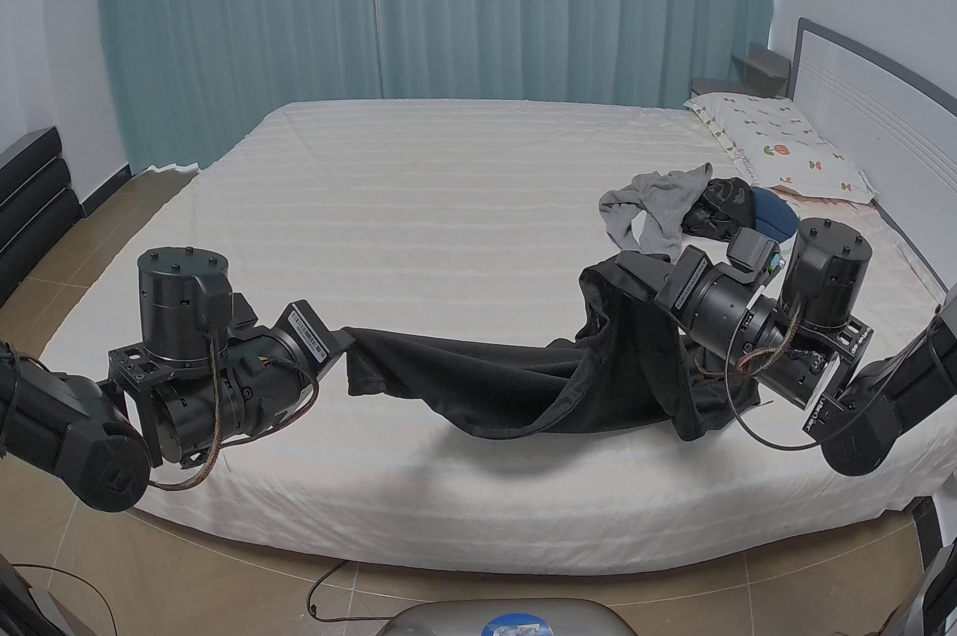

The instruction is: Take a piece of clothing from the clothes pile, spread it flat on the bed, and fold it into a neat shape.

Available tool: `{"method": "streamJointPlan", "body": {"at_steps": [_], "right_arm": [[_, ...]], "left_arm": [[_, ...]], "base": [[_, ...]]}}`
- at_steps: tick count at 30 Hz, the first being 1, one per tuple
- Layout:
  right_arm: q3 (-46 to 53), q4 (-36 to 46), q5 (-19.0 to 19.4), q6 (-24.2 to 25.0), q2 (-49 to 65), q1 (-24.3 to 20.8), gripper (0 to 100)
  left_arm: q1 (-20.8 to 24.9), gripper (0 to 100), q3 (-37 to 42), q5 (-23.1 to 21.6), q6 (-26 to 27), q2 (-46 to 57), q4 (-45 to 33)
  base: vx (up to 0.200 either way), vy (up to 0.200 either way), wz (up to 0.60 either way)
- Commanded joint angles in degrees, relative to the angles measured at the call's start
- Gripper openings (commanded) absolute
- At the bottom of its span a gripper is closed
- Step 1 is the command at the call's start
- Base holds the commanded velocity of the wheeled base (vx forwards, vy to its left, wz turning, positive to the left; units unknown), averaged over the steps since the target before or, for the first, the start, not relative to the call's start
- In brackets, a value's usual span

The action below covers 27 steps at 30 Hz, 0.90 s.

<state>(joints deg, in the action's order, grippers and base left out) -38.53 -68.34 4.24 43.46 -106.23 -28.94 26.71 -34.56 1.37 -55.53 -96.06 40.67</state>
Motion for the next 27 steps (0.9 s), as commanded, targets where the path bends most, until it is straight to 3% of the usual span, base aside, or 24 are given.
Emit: {"method": "streamJointPlan", "body": {"at_steps": [1, 27], "right_arm": [[0.04, -0.04, 0.06, 0.05, 0.23, 0.02, 0], [-1.28, 0.05, 0.06, -0.13, 0.23, -0.15, 0]], "left_arm": [[-0.08, 0, -0.07, 0.04, -0.02, 0.44, 0.03], [-1.22, 0, -0.07, 0.22, 0.24, 1.67, -0.59]], "base": [[0.000, 0.200, 0.00], [0.000, 0.200, 0.00]]}}
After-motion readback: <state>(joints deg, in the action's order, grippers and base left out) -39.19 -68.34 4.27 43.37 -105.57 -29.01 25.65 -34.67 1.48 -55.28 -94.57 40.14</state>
